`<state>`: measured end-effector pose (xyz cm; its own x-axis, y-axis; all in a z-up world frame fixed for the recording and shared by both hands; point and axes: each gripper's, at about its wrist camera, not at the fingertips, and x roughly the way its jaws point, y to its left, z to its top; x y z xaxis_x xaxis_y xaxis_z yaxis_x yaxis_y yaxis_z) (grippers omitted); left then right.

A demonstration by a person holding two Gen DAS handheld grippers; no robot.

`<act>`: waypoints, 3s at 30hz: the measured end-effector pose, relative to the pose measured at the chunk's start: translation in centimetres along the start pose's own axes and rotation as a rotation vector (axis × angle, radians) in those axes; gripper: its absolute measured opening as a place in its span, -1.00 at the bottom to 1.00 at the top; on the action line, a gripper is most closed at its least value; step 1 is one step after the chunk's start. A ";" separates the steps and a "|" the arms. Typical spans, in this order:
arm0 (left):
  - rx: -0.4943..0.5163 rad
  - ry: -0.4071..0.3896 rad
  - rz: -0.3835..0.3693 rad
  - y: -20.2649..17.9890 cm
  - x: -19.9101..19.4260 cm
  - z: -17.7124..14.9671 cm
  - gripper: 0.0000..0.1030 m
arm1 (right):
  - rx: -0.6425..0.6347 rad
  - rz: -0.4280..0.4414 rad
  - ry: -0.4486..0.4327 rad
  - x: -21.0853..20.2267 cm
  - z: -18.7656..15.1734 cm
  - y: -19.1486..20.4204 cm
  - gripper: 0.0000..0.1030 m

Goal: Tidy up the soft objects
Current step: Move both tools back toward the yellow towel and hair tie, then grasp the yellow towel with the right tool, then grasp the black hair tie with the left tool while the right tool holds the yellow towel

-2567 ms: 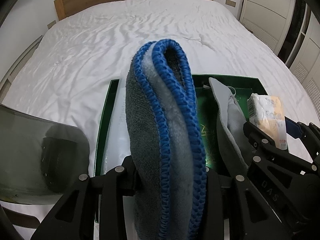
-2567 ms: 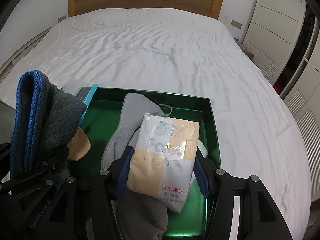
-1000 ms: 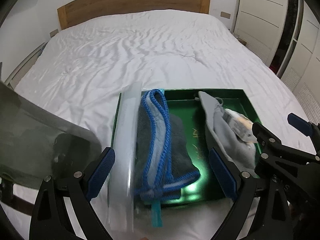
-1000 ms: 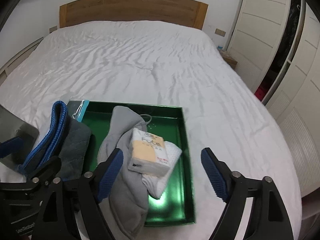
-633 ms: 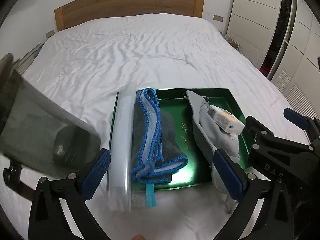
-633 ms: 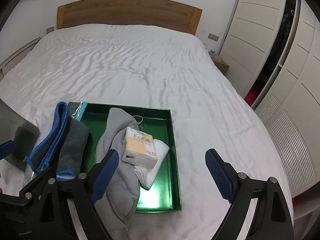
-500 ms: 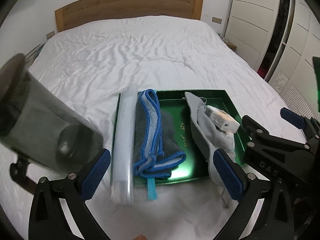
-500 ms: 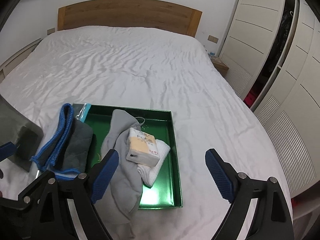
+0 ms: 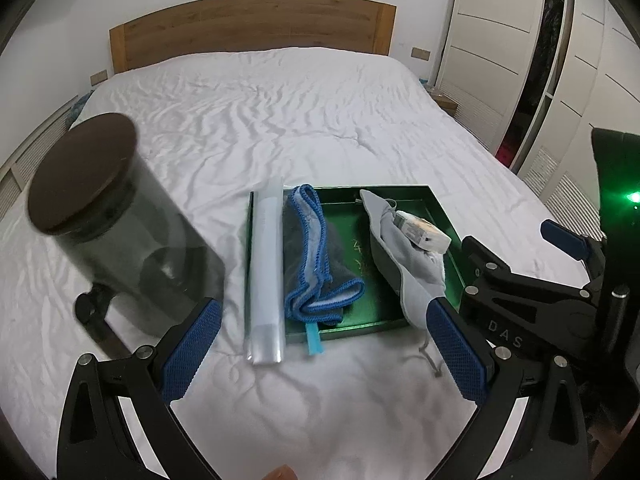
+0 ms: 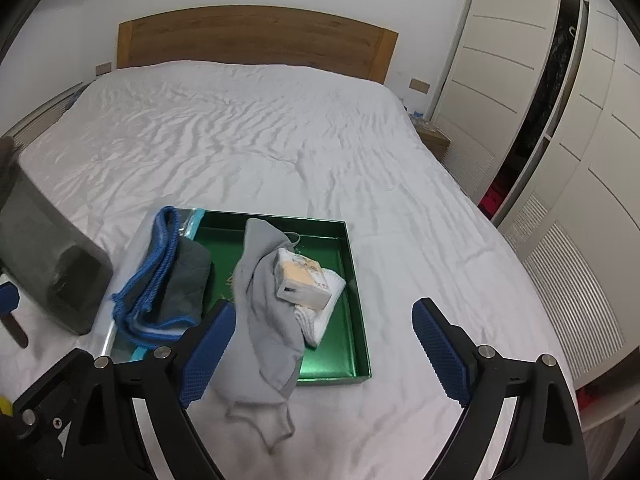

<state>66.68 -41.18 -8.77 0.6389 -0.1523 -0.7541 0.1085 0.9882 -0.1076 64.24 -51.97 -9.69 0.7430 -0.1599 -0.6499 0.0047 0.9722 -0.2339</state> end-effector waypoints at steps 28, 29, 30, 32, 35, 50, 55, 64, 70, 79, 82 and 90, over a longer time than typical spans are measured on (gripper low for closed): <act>0.018 0.249 0.169 29.7 -18.2 -24.0 0.95 | 0.000 0.400 0.158 -22.6 -15.6 23.9 0.77; 0.019 0.263 0.174 30.2 -18.1 -24.9 0.95 | -0.004 0.409 0.166 -22.2 -15.9 24.7 0.77; 0.019 0.277 0.173 30.6 -17.7 -25.6 0.95 | -0.011 0.418 0.179 -21.7 -16.2 25.9 0.77; 0.020 0.302 0.163 31.5 -16.7 -26.8 0.95 | -0.014 0.438 0.193 -20.8 -16.6 27.5 0.77; 0.010 0.331 0.153 32.5 -15.1 -28.4 0.95 | -0.040 0.442 0.210 -18.8 -16.8 29.9 0.77; -0.016 0.403 0.131 36.5 -8.7 -31.1 0.95 | -0.094 0.398 0.292 -11.4 -18.8 37.2 0.72; -0.009 0.409 0.126 36.9 -8.0 -31.4 0.95 | -0.120 0.375 0.313 -10.3 -19.1 38.3 0.38; 0.002 0.405 0.149 36.7 -7.6 -31.4 0.95 | -0.159 0.360 0.306 -10.3 -19.3 38.8 -0.06; -0.005 0.387 0.166 35.7 -7.3 -31.7 0.96 | -0.177 0.372 0.297 -10.7 -19.6 38.3 -0.14; -0.014 0.368 0.163 36.4 -7.7 -31.9 0.96 | -0.183 0.385 0.287 -10.8 -19.7 38.1 -0.24; -0.016 0.368 0.164 36.6 -7.9 -31.8 0.96 | -0.188 0.390 0.284 -10.9 -19.8 38.0 -0.27; -0.015 0.364 0.164 36.6 -8.0 -31.7 0.96 | -0.192 0.397 0.281 -10.9 -19.7 38.1 -0.36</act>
<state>41.40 -3.37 -27.21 0.3344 0.0192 -0.9422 0.0151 0.9996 0.0257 43.13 -16.49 -25.74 0.4544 0.1493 -0.8782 -0.3831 0.9228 -0.0413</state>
